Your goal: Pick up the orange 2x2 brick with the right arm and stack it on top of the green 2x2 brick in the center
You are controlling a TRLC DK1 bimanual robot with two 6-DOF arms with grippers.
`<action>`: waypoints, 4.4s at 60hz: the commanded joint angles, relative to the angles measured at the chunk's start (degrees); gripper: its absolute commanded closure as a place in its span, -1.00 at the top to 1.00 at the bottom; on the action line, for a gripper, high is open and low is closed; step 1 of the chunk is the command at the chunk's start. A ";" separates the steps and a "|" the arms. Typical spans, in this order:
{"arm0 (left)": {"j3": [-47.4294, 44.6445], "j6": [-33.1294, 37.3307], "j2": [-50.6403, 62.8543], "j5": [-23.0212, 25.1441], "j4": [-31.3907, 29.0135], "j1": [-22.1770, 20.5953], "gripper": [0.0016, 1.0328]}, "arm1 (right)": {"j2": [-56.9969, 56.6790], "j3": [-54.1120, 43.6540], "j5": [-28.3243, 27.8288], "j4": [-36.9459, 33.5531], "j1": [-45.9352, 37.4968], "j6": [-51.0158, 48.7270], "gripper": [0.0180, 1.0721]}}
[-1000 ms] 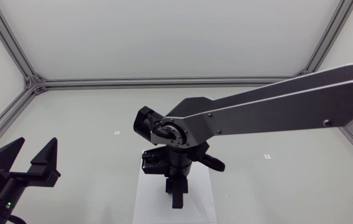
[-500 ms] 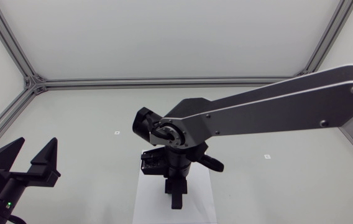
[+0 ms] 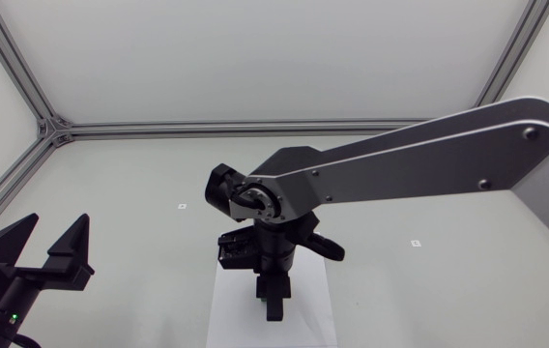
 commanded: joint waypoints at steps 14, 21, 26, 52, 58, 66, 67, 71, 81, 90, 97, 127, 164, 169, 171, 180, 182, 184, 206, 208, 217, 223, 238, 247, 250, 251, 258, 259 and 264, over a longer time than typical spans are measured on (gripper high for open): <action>-2.35 0.75 -0.45 0.23 -0.84 0.16 0.92 | 1.85 -4.27 -0.28 0.80 -0.66 -0.69 -0.84; -2.35 0.75 -0.45 0.23 -0.84 0.16 0.92 | 1.85 -5.24 1.04 1.86 0.13 0.19 -0.84; -2.35 0.75 -0.45 0.23 -0.84 0.16 0.92 | 2.03 -5.24 2.00 1.86 0.48 0.72 -0.84; -2.35 0.75 -0.45 0.23 -0.76 0.16 0.92 | 5.02 -2.16 2.44 -0.96 -0.13 -0.78 -0.84; -2.35 0.75 -0.45 0.23 -0.84 0.16 0.92 | 5.37 -2.16 1.21 -0.78 -0.57 -1.30 -0.84; -2.35 0.75 -0.45 0.23 -0.76 0.16 0.92 | 5.28 -3.04 -0.72 0.19 -0.92 -1.83 -0.84; -2.35 0.75 -0.45 0.32 -0.84 0.16 0.92 | 5.11 -3.30 -0.72 0.54 -0.92 -1.83 -0.84; -2.35 0.75 -0.45 0.23 -0.84 0.16 0.92 | 5.02 -4.01 -0.81 1.33 -0.92 -1.83 -0.84; -2.35 0.75 -0.45 0.23 -0.84 0.16 0.92 | 4.75 -5.41 0.07 2.82 -0.39 -1.30 -0.84; -2.35 0.75 -0.45 0.23 -0.84 0.16 0.92 | 5.11 -5.50 2.36 3.44 0.31 -0.34 -0.84; -2.35 0.75 -0.45 0.23 -0.84 0.16 0.92 | 5.28 -4.80 3.06 3.26 0.92 -0.25 -0.84; -2.35 0.75 -0.45 0.23 -0.84 0.16 0.92 | 5.46 -4.36 -0.90 3.53 -0.39 -0.16 -0.84; -2.35 0.75 -0.45 0.23 -0.84 0.16 0.92 | 5.28 -3.13 -0.72 3.00 -0.04 0.28 -0.83; -2.35 0.75 -0.45 0.23 -0.84 0.16 0.92 | 5.02 -3.04 -0.72 2.82 0.04 0.19 -0.70; -2.35 0.75 -0.45 0.23 -0.84 0.16 0.92 | 4.93 -3.04 -0.72 2.74 0.04 0.19 -0.65; -2.35 0.75 -0.45 0.23 -0.84 0.16 0.92 | 4.84 -3.39 -0.46 2.30 0.13 0.10 -0.46; -2.35 0.75 -0.45 0.23 -0.84 0.16 0.92 | 4.75 -3.39 -0.19 2.30 0.13 0.10 -0.40; -2.35 0.75 -0.45 0.23 -0.84 0.16 0.92 | 4.58 -3.39 -0.10 2.30 0.13 0.02 -0.38; -2.35 0.75 -0.45 0.23 -0.84 0.16 0.92 | 3.88 -3.39 0.34 2.12 0.13 -0.60 -0.13; -2.35 0.75 -0.45 0.23 -0.76 0.16 0.92 | 3.79 -3.30 0.34 2.12 0.13 -0.60 -0.11; -2.35 0.75 -0.45 0.23 -0.84 0.16 0.92 | 3.61 -3.04 0.51 1.86 0.22 -0.69 -0.04; -2.35 0.75 -0.45 0.23 -0.84 0.16 0.92 | 3.44 -3.04 0.69 1.59 0.22 -0.95 -0.03; -2.35 0.75 -0.45 0.23 -0.84 0.16 0.92 | 3.35 -2.60 0.60 1.68 0.31 -0.95 -0.03; -2.35 0.75 -0.45 0.23 -0.84 0.16 0.92 | 3.52 -2.51 0.60 2.03 0.13 -0.95 -0.04; -2.35 0.75 -0.45 0.23 -0.84 0.16 0.92 | 3.52 -2.42 0.77 2.03 0.13 -0.95 -0.05; -2.35 0.75 -0.45 0.23 -0.84 0.16 0.92 | 3.52 -2.34 0.77 2.12 0.13 -0.95 -0.06; -2.35 0.75 -0.45 0.23 -0.76 0.16 0.92 | 3.52 -1.90 0.86 2.12 -0.22 -1.39 -0.18; -2.35 0.75 -0.45 0.32 -0.84 0.16 0.92 | 3.52 -1.90 0.86 2.12 -0.31 -1.39 -0.18; -2.35 0.75 -0.45 0.23 -0.84 0.16 0.92 | 3.52 -1.72 0.86 2.12 -0.39 -2.01 -0.18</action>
